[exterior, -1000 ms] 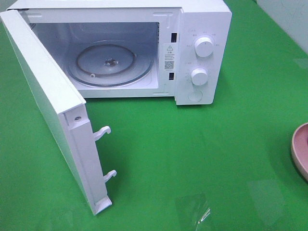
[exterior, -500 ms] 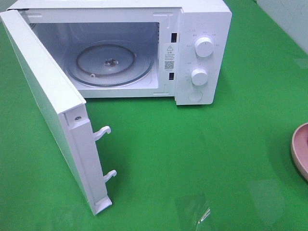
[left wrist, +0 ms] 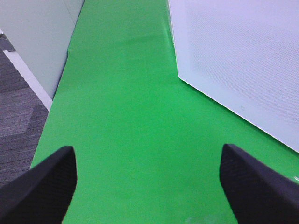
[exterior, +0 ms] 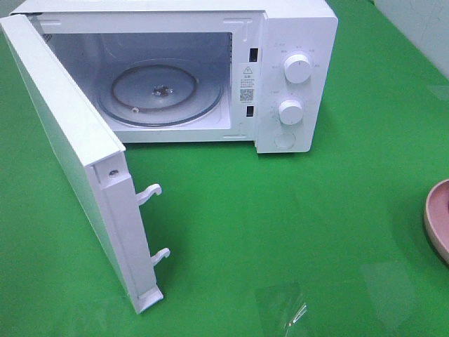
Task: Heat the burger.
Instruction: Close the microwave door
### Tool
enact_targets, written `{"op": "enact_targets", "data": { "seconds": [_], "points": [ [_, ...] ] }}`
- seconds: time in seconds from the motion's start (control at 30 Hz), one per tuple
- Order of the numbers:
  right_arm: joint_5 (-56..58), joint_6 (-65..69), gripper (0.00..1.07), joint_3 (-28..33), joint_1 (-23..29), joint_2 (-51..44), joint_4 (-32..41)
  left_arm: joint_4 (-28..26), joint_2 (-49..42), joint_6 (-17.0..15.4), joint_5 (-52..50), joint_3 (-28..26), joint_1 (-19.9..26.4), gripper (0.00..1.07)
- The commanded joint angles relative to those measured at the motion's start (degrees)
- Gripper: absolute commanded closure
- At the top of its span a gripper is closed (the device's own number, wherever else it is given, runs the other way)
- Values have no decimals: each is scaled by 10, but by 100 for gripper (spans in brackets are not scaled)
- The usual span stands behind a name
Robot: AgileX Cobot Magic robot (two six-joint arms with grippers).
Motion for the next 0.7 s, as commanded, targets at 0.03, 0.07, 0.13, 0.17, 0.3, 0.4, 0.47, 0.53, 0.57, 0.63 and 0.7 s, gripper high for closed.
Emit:
{"op": "enact_targets", "data": {
  "seconds": [0.03,0.07,0.13,0.17,0.3,0.4,0.47,0.53,0.57,0.63,0.7],
  "points": [
    [-9,-6,32,1,-3,-13,-1,0,-9,0,-7,1,-1,30],
    [-9,-6,32,1,-3,-13,-1,0,-9,0,-7,1,-1,30],
    [-9,-6,32,1,-3,-13,-1,0,-9,0,-7,1,-1,30],
    [-9,-6,32,1,-3,-13,-1,0,-9,0,-7,1,-1,30],
    [-9,-6,32,1,-3,-13,-1,0,-9,0,-7,1,-1,30],
    [-9,-6,32,1,-3,-13,-1,0,-9,0,-7,1,-1,30],
    [-9,-6,32,1,-3,-13,-1,0,-9,0,-7,1,-1,30],
    [-9,-6,32,1,-3,-13,-1,0,-9,0,-7,1,-1,30],
    [-9,-6,32,1,-3,-13,-1,0,-9,0,-7,1,-1,30],
    [-9,-6,32,1,-3,-13,-1,0,-9,0,-7,1,-1,30],
    [-9,-6,32,1,-3,-13,-1,0,-9,0,-7,1,-1,30]
  ]
}}
